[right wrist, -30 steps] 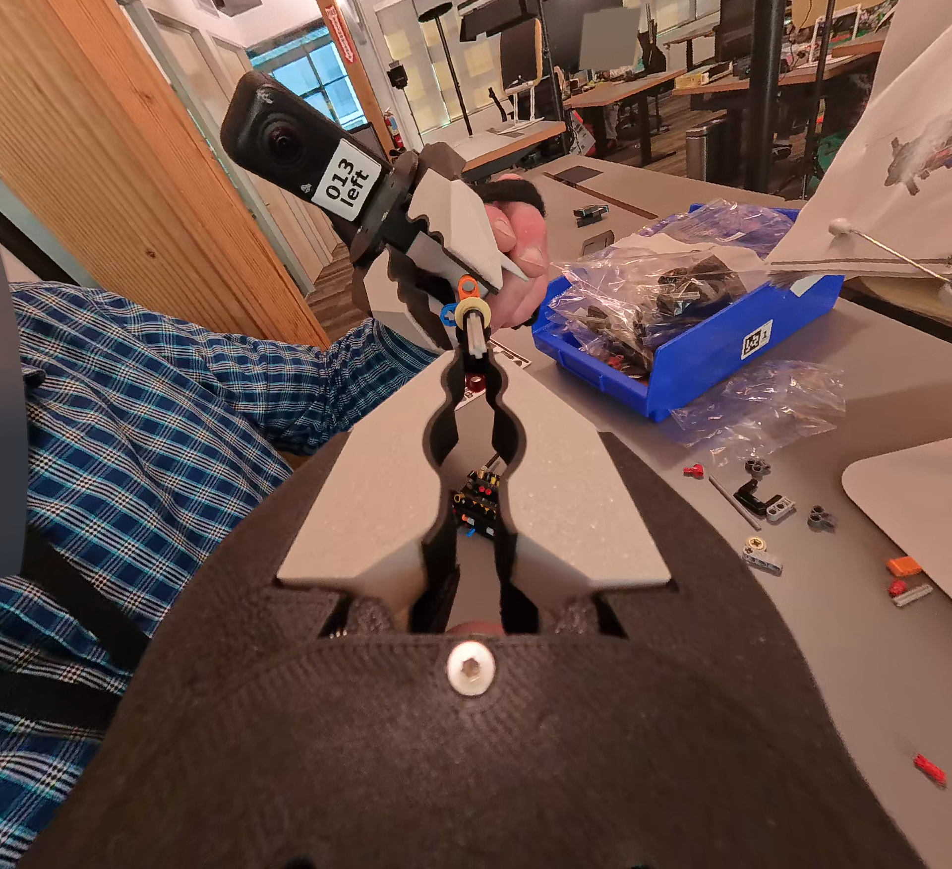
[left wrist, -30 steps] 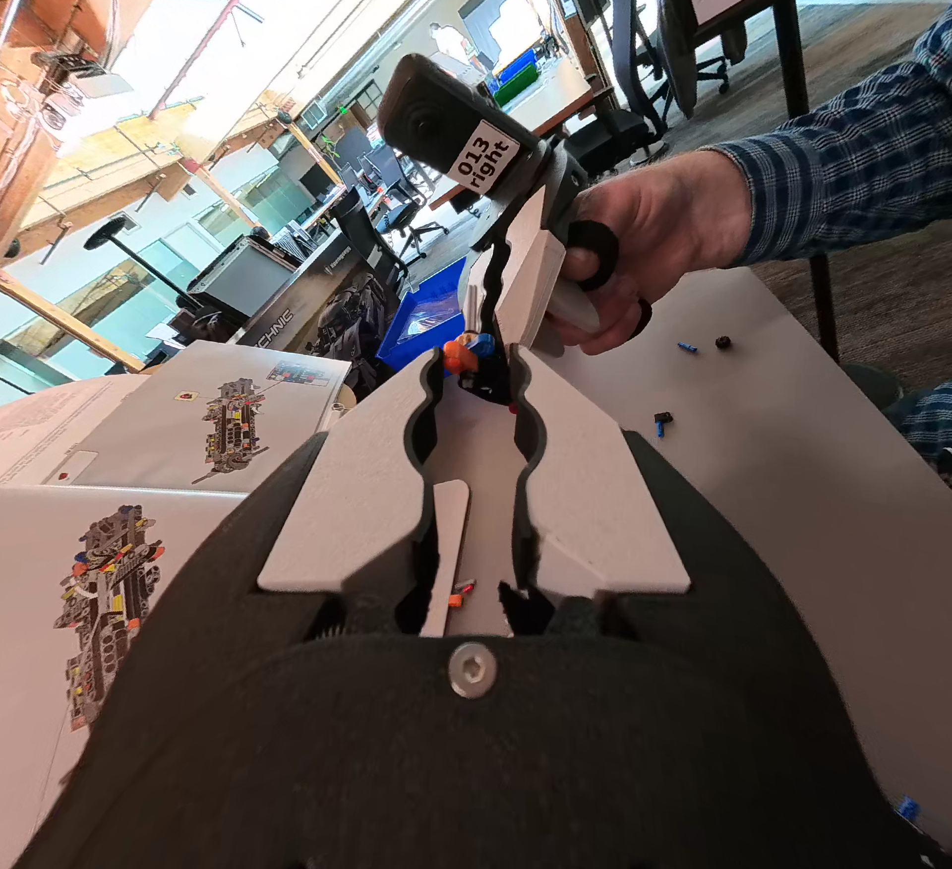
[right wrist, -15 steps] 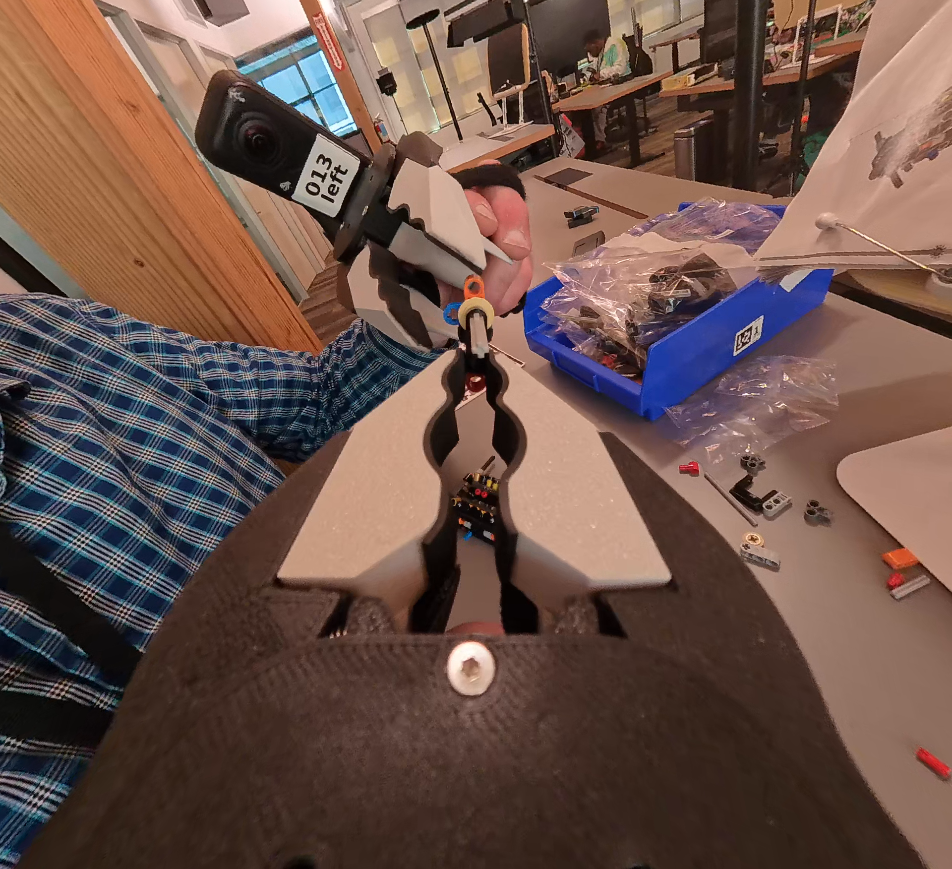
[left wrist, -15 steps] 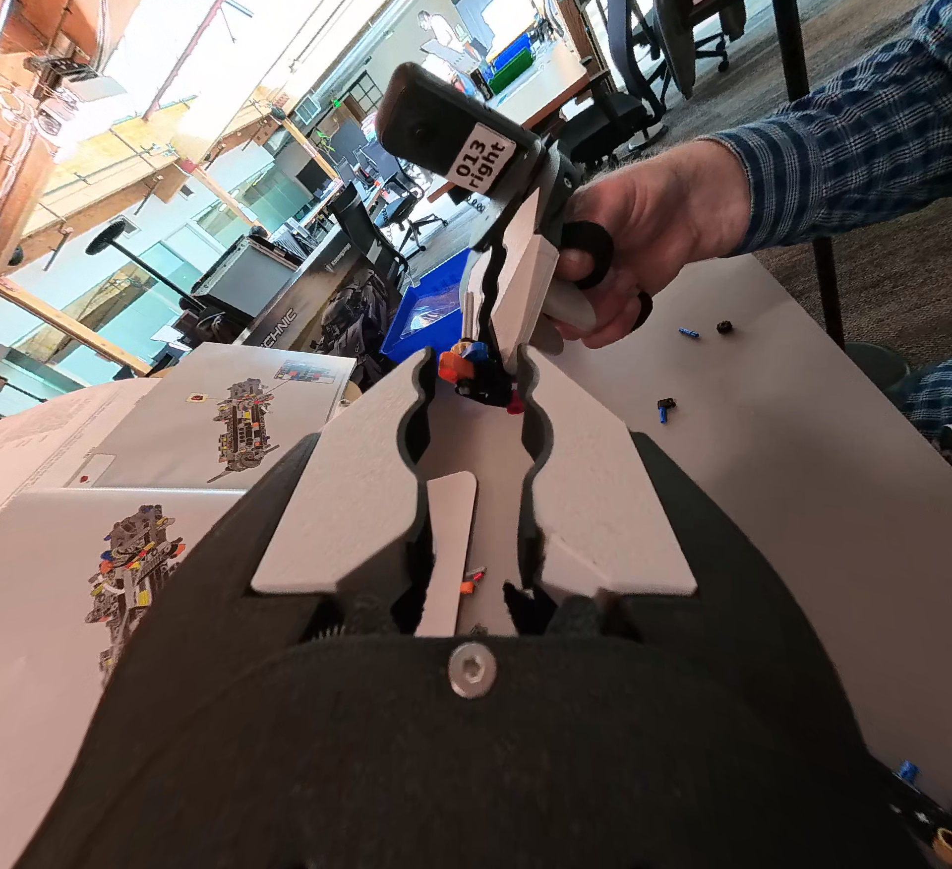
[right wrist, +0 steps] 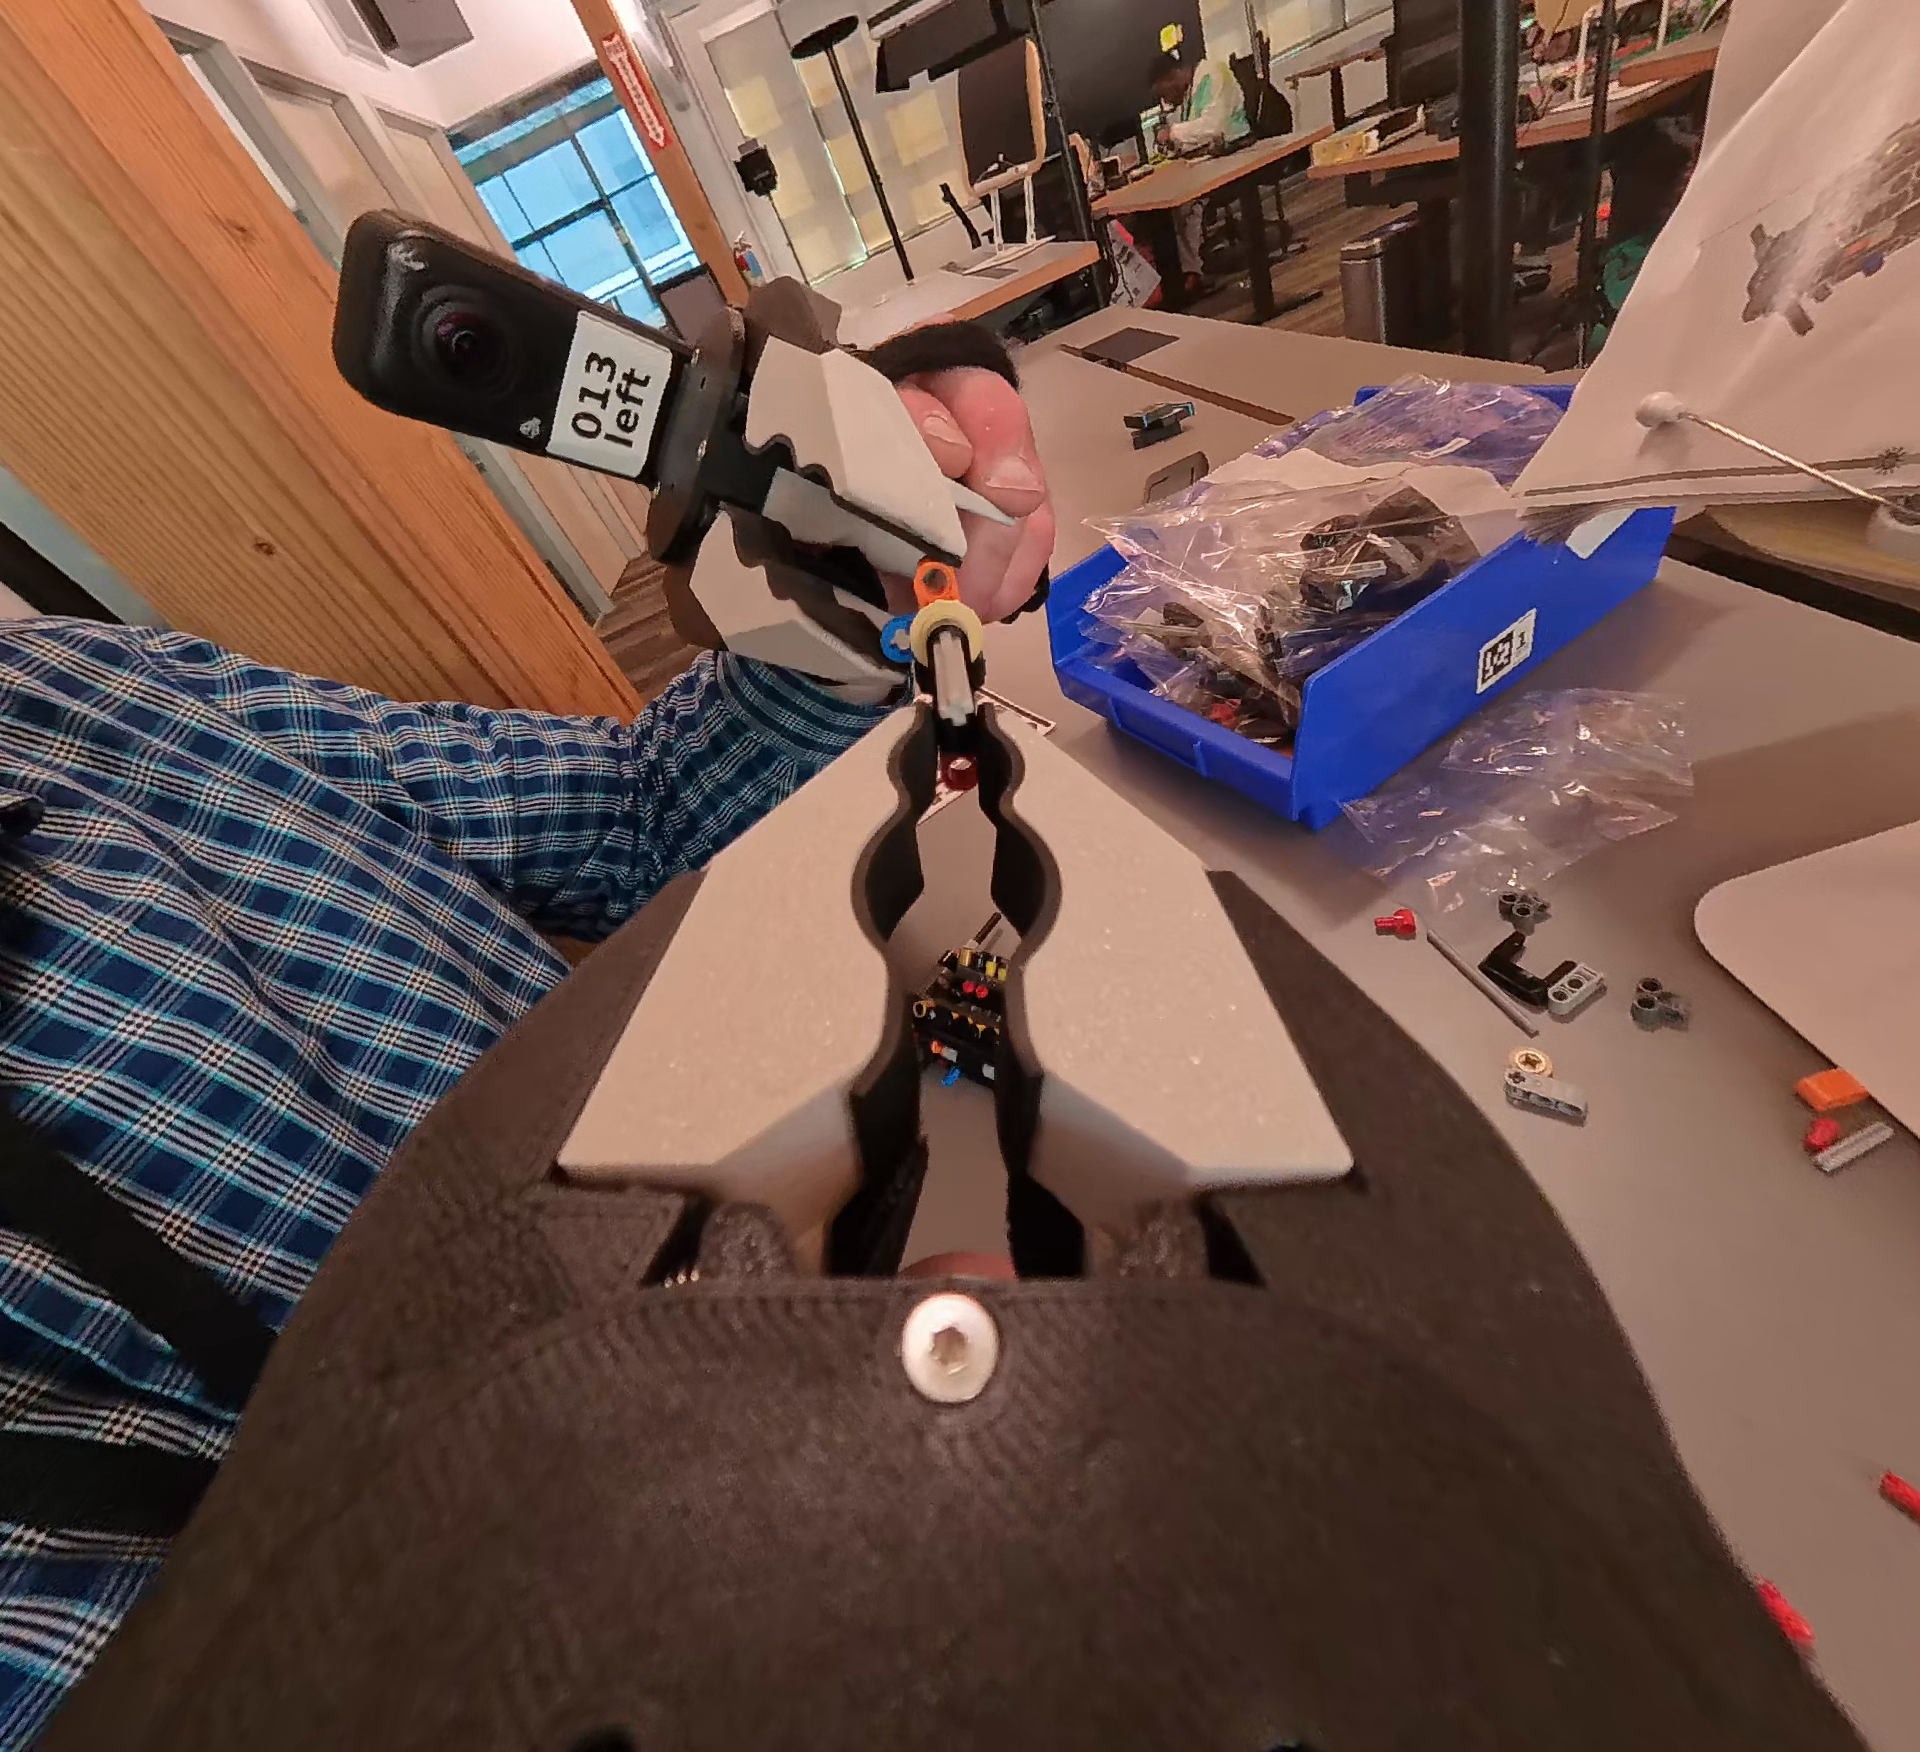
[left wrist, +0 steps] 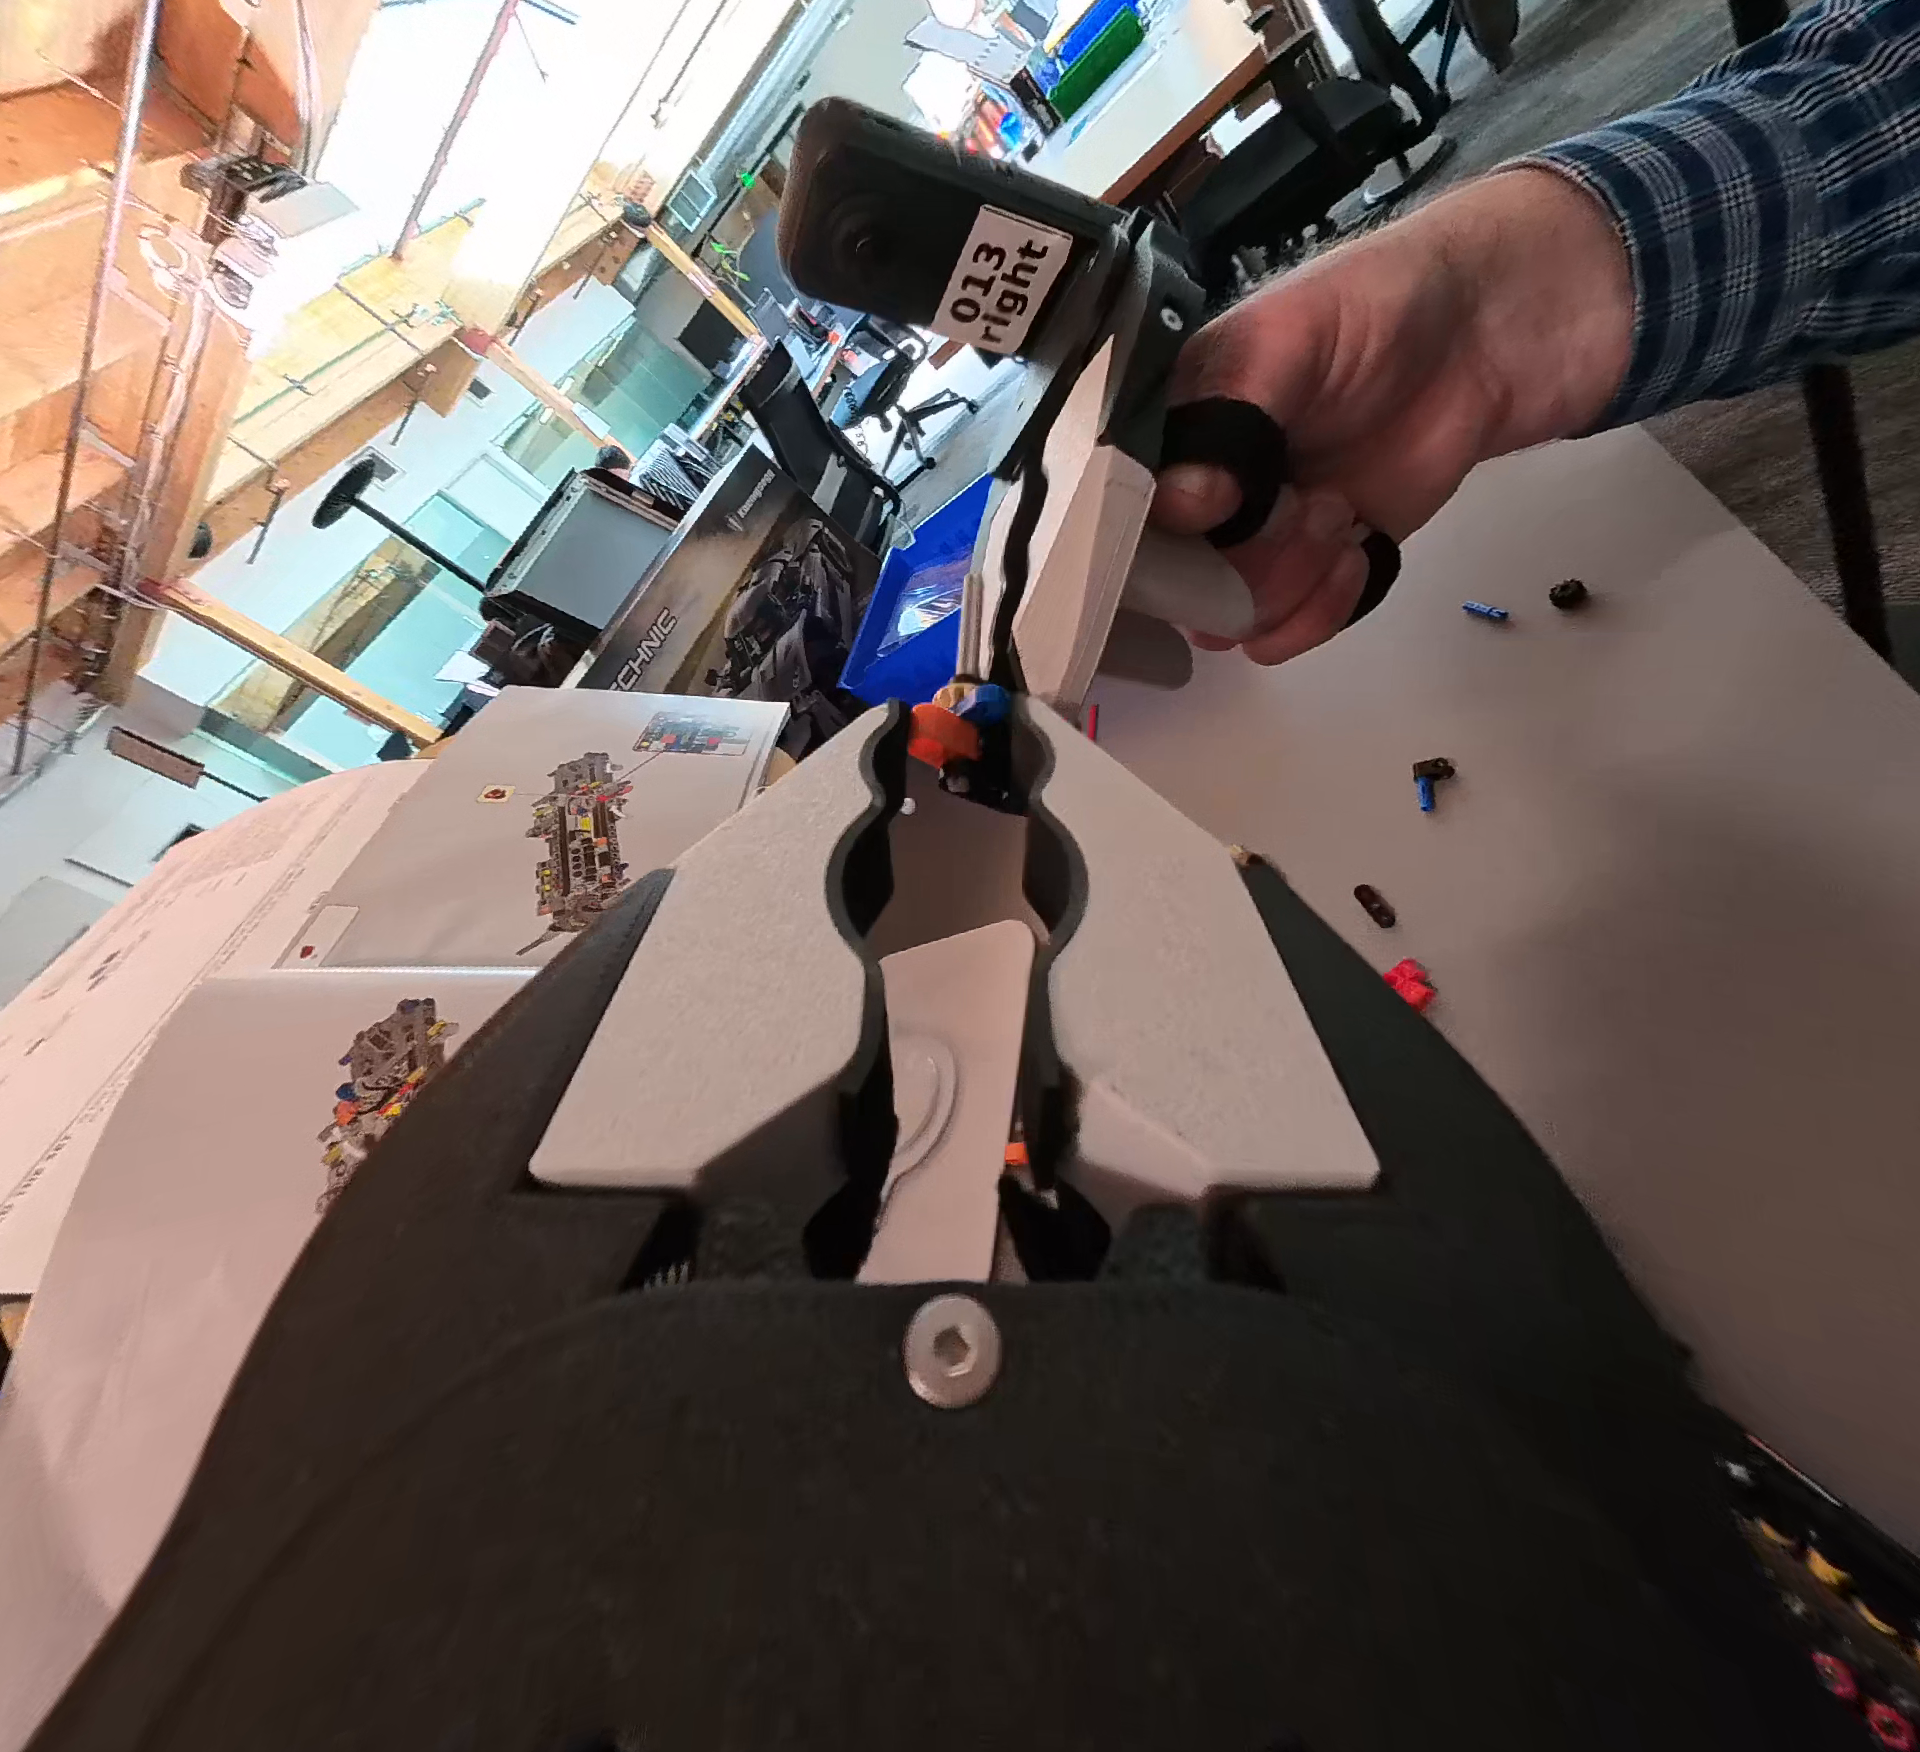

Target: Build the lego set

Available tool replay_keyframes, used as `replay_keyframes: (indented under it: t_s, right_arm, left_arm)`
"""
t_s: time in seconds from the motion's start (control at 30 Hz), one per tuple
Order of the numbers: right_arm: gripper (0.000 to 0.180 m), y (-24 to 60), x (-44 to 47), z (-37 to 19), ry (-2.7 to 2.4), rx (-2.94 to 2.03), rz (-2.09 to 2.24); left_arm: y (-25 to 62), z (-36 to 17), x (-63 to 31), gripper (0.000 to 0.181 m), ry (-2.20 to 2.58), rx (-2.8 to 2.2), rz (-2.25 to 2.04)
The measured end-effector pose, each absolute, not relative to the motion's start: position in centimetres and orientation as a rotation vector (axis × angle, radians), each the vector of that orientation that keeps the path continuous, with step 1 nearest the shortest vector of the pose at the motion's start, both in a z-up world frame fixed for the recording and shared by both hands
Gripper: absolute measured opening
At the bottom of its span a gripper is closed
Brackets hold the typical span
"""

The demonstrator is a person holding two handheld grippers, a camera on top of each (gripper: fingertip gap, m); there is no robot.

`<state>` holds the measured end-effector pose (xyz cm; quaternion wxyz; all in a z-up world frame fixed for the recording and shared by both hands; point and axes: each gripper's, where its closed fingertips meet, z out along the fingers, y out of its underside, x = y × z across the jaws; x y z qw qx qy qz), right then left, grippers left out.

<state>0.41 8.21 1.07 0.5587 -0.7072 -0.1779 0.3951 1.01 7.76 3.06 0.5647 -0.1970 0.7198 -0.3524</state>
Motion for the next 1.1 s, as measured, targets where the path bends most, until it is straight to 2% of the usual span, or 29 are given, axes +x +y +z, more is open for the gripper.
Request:
replay_keyframes:
  t_s: [0.5,0.57,0.77,0.9,1.1]
  right_arm:
    - [0.004,8.3,0.0,1.0,-0.411,-1.656,0.922]
    - [0.004,8.4,-0.1,1.0,-0.420,-1.654,0.908]
    - [0.004,8.3,-0.7,0.7,-0.479,-1.664,0.828]
    - [0.004,8.2,-1.1,0.5,-0.504,-1.678,0.795]
    - [0.004,8.1,-1.4,0.9,-0.485,-1.678,0.810]
  left_arm:
    - [8.0,3.0,0.7,0.017,1.632,-0.447,-0.774]
    - [8.2,3.2,0.6,0.025,1.631,-0.471,-0.793]
    - [8.6,2.8,0.1,0.031,1.687,-0.560,-0.913]
    - [7.9,2.0,-0.3,0.019,1.769,-0.566,-0.942]
    - [7.8,2.5,-0.6,0.018,1.734,-0.548,-0.904]
